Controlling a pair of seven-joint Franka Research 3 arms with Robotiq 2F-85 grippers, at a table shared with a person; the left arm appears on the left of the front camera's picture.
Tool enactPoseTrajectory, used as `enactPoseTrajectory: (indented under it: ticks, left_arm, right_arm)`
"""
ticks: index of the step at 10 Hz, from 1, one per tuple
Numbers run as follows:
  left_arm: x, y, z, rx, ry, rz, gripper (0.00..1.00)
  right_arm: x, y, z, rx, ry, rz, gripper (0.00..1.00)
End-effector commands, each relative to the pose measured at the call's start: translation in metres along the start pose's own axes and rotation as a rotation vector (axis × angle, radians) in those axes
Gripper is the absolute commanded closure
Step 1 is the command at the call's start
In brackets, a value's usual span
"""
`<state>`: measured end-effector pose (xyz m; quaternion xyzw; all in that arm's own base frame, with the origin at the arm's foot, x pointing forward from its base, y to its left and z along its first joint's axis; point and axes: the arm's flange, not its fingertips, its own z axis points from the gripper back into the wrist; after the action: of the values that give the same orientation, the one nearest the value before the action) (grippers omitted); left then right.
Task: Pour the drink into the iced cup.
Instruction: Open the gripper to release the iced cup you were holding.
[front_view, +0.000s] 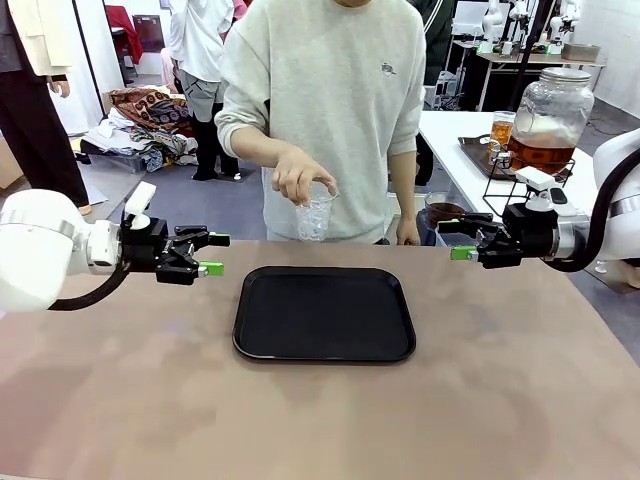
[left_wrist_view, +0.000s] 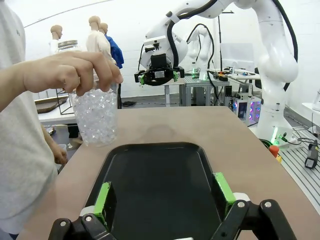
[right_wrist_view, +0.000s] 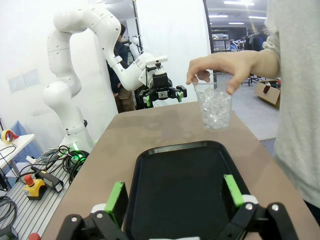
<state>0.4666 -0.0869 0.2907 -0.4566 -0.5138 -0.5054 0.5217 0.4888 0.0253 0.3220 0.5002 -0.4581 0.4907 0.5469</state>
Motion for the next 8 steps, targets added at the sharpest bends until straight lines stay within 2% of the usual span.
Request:
enactPoseTrajectory:
  ticks: [1,8]
  left_arm:
    - [0.0016,-0.0008,-0.0004,-0.003,-0.005,-0.002,0.00]
    - [0.0016,-0.0008,-0.0004,-0.003,-0.005,-0.002,0.00]
  right_arm:
    - [0.0033,-0.0008,-0.0010,0.002,0.003,0.005,0.00]
    - [0.0033,-0.0008,-0.0010,0.002,0.003,0.005,0.00]
